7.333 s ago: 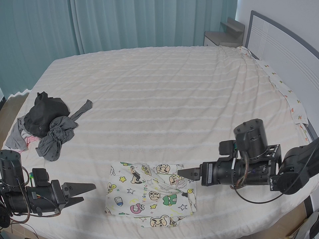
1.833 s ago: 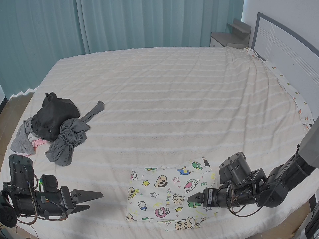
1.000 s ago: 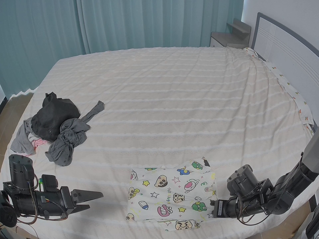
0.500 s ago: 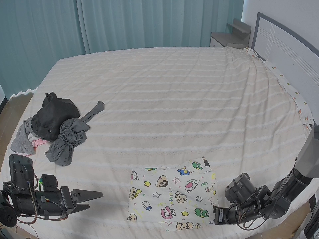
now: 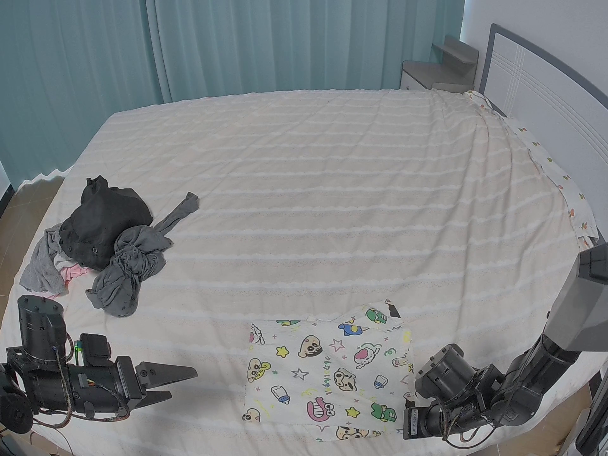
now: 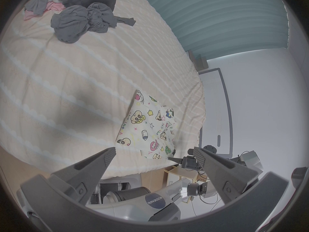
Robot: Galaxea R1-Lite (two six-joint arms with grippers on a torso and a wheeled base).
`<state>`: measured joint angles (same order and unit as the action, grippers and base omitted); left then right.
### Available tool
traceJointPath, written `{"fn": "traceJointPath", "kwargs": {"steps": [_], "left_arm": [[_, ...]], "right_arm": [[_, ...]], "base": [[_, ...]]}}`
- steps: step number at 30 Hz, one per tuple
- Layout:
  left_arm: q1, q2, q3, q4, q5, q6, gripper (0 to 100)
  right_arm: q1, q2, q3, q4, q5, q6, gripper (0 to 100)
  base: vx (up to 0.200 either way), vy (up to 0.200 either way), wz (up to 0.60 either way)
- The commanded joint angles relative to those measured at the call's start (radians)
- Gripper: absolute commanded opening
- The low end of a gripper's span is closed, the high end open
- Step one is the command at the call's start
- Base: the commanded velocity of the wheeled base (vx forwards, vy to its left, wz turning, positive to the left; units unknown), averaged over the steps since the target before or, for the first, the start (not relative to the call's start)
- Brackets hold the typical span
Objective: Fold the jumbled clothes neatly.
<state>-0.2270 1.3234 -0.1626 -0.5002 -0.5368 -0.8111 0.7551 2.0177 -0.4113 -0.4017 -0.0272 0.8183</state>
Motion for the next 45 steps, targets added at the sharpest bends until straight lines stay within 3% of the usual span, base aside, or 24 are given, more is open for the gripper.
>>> {"fn": "traceJointPath", "kwargs": {"steps": [1, 4, 5, 14, 19, 25, 29, 32, 34, 45], "left_arm": [[0.002, 0.030, -0.002, -0.001, 0.000, 0.000, 100], [0.002, 0.040, -0.002, -0.003, 0.000, 0.001, 100], [0.002, 0.040, -0.002, -0.003, 0.000, 0.001, 100], [0.002, 0.048, -0.003, -0.009, 0.011, 0.004, 100], [0.003, 0.050, -0.022, -0.009, 0.015, 0.021, 100], [-0.025, 0.168, -0.101, -0.001, 0.032, 0.147, 100], [-0.054, 0.350, -0.189, -0.003, 0.141, 0.190, 100], [-0.094, 0.497, -0.236, -0.009, 0.213, 0.248, 100], [-0.106, 0.563, -0.265, -0.021, 0.216, 0.291, 100], [-0.170, 0.726, -0.368, -0.078, 0.184, 0.294, 100]], "right_arm": [[0.006, 0.021, 0.002, 0.000, -0.014, -0.002, 0], [0.007, 0.023, 0.003, 0.000, -0.016, -0.010, 0], [0.007, 0.023, 0.003, 0.000, -0.016, -0.010, 100], [0.013, -0.011, 0.026, 0.000, -0.049, -0.024, 100], [-0.005, -0.172, 0.083, -0.012, -0.097, -0.016, 100], [-0.099, -0.226, 0.045, -0.035, -0.034, -0.010, 100], [-0.157, -0.168, 0.034, -0.131, 0.041, 0.041, 100], [-0.186, -0.097, 0.029, -0.206, 0.058, 0.053, 100], [-0.186, -0.036, 0.022, -0.255, 0.056, 0.053, 100], [-0.186, 0.108, -0.026, -0.381, 0.052, 0.045, 100]], "base": [[0.000, 0.000, 0.00], [0.000, 0.000, 0.00], [0.000, 0.000, 0.00], [0.000, 0.000, 0.00], [0.000, 0.000, 0.00], [0.000, 0.000, 0.00], [0.000, 0.000, 0.00], [0.000, 0.000, 0.00], [0.000, 0.000, 0.00], [0.000, 0.000, 0.00]]}}
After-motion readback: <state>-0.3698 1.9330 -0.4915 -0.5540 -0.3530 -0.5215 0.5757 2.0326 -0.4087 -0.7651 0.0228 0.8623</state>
